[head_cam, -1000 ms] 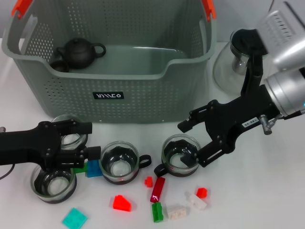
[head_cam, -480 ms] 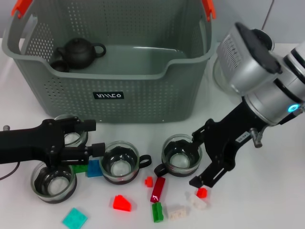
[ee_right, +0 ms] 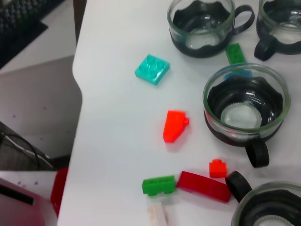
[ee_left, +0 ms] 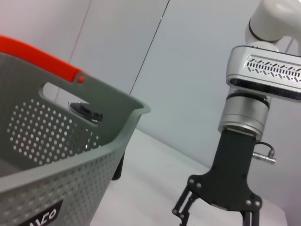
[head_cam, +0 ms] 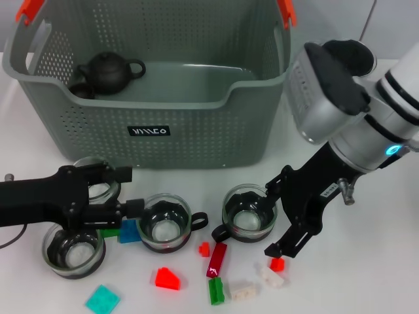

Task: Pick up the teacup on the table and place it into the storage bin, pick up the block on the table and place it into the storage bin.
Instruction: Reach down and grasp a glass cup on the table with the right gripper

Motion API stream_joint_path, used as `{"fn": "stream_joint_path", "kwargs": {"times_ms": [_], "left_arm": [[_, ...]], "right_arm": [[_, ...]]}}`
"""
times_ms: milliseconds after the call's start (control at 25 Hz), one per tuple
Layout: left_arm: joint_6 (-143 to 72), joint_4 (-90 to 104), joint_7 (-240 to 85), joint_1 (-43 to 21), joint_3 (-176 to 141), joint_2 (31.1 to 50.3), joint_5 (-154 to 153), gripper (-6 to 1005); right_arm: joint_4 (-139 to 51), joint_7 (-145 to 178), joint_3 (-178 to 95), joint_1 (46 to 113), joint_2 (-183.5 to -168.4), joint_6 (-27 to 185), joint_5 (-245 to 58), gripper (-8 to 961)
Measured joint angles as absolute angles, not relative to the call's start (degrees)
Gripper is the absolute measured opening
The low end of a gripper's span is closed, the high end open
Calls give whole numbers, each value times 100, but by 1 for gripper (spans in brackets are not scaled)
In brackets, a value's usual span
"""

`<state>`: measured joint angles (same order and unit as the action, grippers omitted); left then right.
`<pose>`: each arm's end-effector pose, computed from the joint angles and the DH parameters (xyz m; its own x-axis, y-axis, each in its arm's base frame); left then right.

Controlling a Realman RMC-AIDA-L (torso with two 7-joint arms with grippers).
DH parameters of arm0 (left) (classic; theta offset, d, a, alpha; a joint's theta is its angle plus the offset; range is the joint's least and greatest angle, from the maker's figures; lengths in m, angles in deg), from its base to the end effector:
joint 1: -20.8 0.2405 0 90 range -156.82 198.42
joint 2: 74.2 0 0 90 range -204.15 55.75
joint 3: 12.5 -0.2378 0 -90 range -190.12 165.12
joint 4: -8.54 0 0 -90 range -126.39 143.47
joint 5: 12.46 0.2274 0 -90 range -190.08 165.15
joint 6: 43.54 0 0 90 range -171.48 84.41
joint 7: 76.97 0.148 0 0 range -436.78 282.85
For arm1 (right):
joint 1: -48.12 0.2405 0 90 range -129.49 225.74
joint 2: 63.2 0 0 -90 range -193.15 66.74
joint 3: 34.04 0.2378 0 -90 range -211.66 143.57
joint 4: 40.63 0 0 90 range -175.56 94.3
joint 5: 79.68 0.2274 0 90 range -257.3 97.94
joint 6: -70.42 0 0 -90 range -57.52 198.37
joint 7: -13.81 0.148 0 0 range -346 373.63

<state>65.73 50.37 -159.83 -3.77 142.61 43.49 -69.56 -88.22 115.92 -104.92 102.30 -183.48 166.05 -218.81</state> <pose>-0.2873 0.2773 0.0512 0.6933 0.4450 0.5668 0.5302 -0.8477 0.0170 0.1269 0.3622 -0.0487 0.9567 -0.0244 0.2902 -0.0759 -0.9829 0.1676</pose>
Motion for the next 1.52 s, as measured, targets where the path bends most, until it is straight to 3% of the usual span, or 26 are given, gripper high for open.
{"fn": "stream_joint_path", "kwargs": {"times_ms": [640,1520], "left_arm": [[6628,4970,-15985,-333,14077,4316,-6669,859],[6617,4968,-15980,-328,14167,4358,-6782,860]], "right_arm": [[-8827,11572,-11552,10528,-18405,16038,-21750,885],[-8609,11803,-12820,10446,-18423,14998,-21450,882]]}}
